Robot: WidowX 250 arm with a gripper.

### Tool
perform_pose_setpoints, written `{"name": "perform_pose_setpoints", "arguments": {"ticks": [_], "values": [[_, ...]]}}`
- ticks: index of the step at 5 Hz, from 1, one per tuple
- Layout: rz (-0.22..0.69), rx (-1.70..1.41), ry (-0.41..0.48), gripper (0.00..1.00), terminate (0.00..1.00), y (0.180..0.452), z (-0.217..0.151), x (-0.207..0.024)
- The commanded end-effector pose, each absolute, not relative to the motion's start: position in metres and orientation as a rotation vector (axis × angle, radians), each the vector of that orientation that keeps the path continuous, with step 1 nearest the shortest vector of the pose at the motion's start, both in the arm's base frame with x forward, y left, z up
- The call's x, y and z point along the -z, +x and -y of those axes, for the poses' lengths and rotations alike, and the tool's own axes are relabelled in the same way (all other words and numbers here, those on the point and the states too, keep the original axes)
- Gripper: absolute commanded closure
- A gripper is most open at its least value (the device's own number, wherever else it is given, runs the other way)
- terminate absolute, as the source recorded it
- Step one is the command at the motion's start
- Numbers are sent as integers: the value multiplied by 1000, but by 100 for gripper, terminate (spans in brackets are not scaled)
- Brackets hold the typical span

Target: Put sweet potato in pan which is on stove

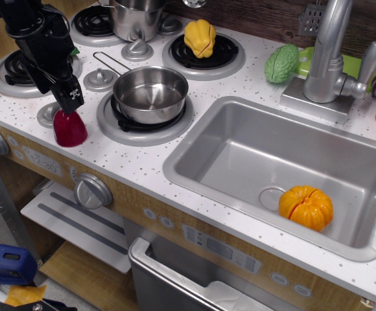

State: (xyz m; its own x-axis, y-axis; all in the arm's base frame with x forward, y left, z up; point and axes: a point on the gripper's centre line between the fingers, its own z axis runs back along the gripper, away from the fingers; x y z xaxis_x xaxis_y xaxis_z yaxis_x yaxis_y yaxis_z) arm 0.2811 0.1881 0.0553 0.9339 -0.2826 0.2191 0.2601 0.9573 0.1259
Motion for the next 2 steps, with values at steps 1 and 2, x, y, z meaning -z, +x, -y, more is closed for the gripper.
{"name": "perform_pose_setpoints", "arguments": {"ticks": [1, 2], "values": [[238, 278, 95, 0, 0, 281, -188, -55], [261, 274, 73, 0, 0, 278, -192, -47]]}}
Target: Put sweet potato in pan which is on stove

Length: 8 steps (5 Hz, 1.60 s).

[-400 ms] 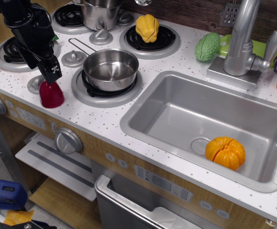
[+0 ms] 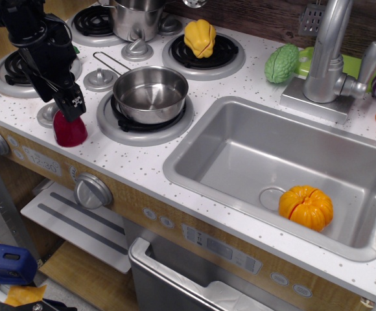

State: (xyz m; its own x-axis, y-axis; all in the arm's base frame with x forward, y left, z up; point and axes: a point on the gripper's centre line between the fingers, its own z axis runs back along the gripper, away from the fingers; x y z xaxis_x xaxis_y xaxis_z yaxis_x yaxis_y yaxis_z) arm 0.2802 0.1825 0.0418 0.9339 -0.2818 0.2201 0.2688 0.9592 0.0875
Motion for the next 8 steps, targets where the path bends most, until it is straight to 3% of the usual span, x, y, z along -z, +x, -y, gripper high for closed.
{"name": "perform_pose_setpoints", "arguments": {"ticks": [1, 4, 5, 6, 8], "values": [[290, 281, 55, 0, 0, 276, -193, -35], [326, 263, 4, 0, 0, 275, -201, -12], [323, 253, 3, 100, 0, 276, -198, -17], [358, 287, 34, 100, 0, 279, -195, -28], [366, 327, 167, 100, 0, 289, -182, -88]]}}
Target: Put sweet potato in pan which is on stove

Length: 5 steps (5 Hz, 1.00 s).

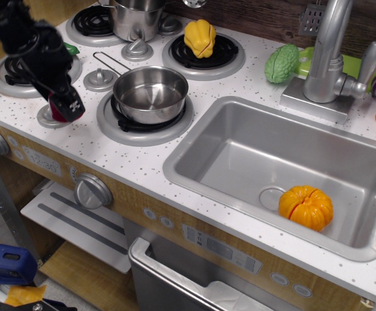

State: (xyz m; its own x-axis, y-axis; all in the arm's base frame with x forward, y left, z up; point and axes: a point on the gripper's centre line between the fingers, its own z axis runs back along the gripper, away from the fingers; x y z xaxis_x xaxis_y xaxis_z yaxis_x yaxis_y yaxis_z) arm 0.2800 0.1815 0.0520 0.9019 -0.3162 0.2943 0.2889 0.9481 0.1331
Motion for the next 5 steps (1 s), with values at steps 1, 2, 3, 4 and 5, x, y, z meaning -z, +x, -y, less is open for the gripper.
{"name": "perform_pose_setpoints", "arguments": {"ticks": [1, 2, 3, 4, 5], "values": [[399, 338, 204, 100, 0, 300, -168, -108], [443, 355, 204, 100, 0, 315, -155, -109], [471, 366, 160, 100, 0, 334, -146, -99], [508, 394, 155, 100, 0, 354, -139, -91], [514, 388, 115, 100, 0, 368, -129, -82]]}}
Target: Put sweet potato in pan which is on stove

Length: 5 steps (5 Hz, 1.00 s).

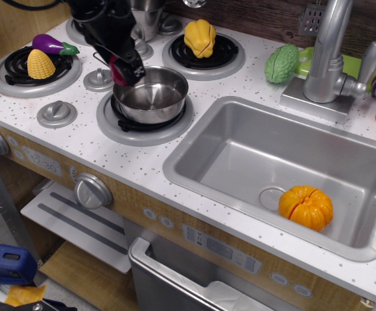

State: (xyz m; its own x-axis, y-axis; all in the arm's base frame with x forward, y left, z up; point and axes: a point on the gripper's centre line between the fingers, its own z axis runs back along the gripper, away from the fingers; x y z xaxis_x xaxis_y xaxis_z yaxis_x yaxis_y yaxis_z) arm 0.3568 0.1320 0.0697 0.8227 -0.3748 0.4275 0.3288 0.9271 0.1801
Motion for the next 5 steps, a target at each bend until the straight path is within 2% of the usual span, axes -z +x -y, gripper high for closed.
{"name": "perform_pose_setpoints", "arguments": {"ticks": [1, 2, 4, 5], "values": [[504, 378, 101, 100, 0, 373, -118, -74], [496, 359, 83, 0, 0, 371, -114, -73], [500, 367, 77, 0, 0, 370, -116, -71], [500, 367, 77, 0, 100, 370, -116, -71]]}}
